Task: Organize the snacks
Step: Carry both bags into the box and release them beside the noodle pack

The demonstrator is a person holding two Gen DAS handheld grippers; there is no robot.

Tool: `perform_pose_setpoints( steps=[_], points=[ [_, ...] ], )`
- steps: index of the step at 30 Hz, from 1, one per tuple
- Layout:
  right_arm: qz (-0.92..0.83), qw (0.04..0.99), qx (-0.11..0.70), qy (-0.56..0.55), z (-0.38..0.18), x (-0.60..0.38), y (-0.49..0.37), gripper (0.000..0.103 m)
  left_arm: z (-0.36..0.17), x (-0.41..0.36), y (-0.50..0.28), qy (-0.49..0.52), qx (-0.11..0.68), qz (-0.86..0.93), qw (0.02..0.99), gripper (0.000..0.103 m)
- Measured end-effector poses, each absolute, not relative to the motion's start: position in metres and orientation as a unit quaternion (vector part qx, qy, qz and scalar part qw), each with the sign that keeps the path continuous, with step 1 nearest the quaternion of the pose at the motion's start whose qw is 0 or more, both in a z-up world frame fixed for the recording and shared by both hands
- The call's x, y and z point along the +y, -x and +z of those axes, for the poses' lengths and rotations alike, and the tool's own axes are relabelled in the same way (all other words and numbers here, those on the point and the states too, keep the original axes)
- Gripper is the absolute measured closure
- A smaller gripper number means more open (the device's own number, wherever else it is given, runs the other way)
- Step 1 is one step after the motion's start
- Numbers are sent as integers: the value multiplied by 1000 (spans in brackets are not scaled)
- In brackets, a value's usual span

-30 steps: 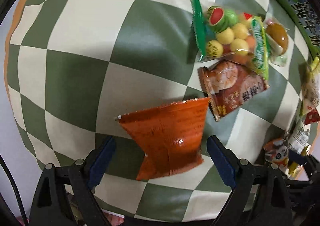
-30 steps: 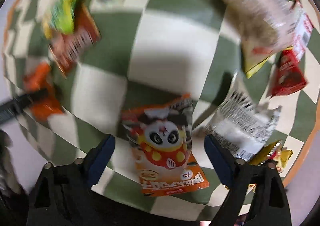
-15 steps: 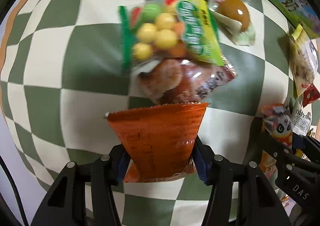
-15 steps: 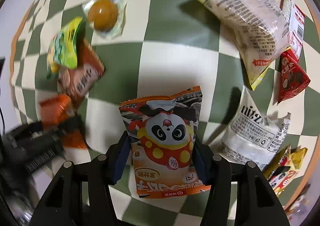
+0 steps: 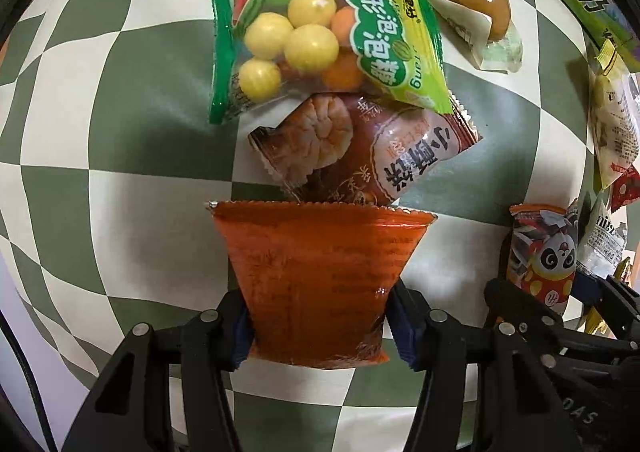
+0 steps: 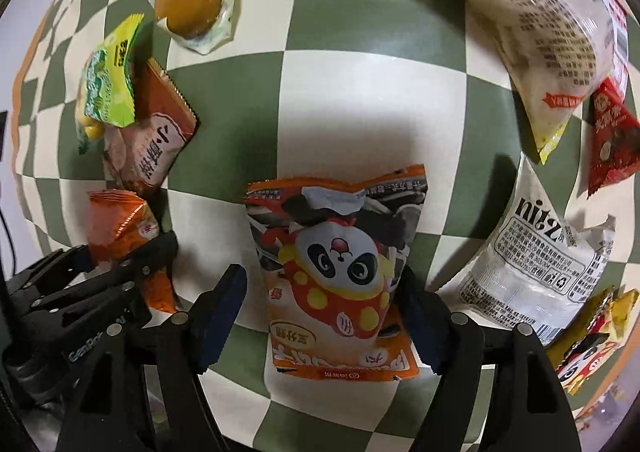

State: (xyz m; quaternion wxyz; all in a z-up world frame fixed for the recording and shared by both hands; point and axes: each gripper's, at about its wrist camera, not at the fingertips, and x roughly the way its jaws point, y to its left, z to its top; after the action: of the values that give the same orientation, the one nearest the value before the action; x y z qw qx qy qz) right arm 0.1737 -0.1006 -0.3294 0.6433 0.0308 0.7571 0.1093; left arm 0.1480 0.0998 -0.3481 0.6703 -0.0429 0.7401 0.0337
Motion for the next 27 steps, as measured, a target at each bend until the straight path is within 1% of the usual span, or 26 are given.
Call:
perform_pose_setpoints(
  steps=[1,2,3,5,10,16,22,27],
  points=[
    [105,646,755,-23,-330,-97,-174,30,-347,100,-147,41,739,39,672,54],
    [99,649,754,-8,-333,-98,-172,37,-346,101,-146,43,737,41,673,55],
    [97,652,752,2,-340,-99,-169,40,-345,101,-145,46,736,44,674,55],
    [95,657,748,2,-341,-85,-167,41,-341,103,-143,46,734,46,676,58],
    [100,663,742,-11,-331,-87,-160,46,-326,108,-140,52,725,45,685,58],
    [116,672,730,-40,-307,-91,-177,48,-289,107,-140,45,703,37,709,58],
    [136,693,704,-72,-262,-104,-184,48,-240,103,-149,64,678,10,732,58],
    [154,717,672,-100,-211,-117,-204,48,-187,89,-172,76,647,-26,758,58]
  ],
)
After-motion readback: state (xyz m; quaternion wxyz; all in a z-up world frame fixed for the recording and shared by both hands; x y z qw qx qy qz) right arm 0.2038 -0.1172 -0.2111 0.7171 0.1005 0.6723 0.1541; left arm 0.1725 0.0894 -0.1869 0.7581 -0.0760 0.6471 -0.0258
